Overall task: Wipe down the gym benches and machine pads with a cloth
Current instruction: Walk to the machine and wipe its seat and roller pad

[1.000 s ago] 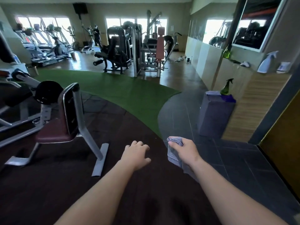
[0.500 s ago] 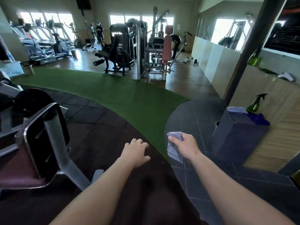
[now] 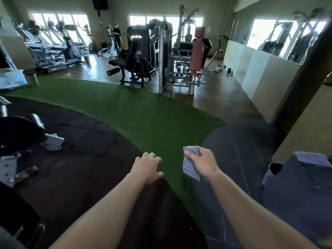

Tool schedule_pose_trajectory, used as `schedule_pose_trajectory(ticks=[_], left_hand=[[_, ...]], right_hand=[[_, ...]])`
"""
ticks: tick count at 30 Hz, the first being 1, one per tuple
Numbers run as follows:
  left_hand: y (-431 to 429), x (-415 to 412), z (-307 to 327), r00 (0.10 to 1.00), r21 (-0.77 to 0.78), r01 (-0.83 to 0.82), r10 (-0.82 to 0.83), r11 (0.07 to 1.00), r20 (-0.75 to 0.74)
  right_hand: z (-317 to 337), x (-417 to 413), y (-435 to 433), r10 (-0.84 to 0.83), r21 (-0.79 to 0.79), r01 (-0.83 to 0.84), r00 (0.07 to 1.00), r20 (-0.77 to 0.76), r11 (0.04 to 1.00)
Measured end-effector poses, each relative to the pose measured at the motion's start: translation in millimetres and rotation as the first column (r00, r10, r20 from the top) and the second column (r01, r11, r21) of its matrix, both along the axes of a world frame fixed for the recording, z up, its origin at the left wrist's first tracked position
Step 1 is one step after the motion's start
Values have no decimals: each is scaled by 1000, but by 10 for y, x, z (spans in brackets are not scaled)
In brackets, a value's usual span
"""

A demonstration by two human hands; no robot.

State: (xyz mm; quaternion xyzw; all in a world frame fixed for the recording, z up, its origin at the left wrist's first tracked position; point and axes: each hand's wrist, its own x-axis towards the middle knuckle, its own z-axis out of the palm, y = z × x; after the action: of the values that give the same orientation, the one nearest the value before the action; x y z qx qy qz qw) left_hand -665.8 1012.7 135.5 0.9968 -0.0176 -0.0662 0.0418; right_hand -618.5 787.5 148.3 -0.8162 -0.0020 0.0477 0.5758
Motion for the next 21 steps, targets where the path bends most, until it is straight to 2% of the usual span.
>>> schedule_pose_trajectory(ticks=[10,21], left_hand=[[1234,2634,45,984,-50,-177,176,983,-19],[3165,5521,-20,978,-19,-204,203,979,-50]], right_hand=[[194,3040,1301,163,-41,-163,987,-1,986],[89,5878,3281,191,76,-187,981,-45,979]])
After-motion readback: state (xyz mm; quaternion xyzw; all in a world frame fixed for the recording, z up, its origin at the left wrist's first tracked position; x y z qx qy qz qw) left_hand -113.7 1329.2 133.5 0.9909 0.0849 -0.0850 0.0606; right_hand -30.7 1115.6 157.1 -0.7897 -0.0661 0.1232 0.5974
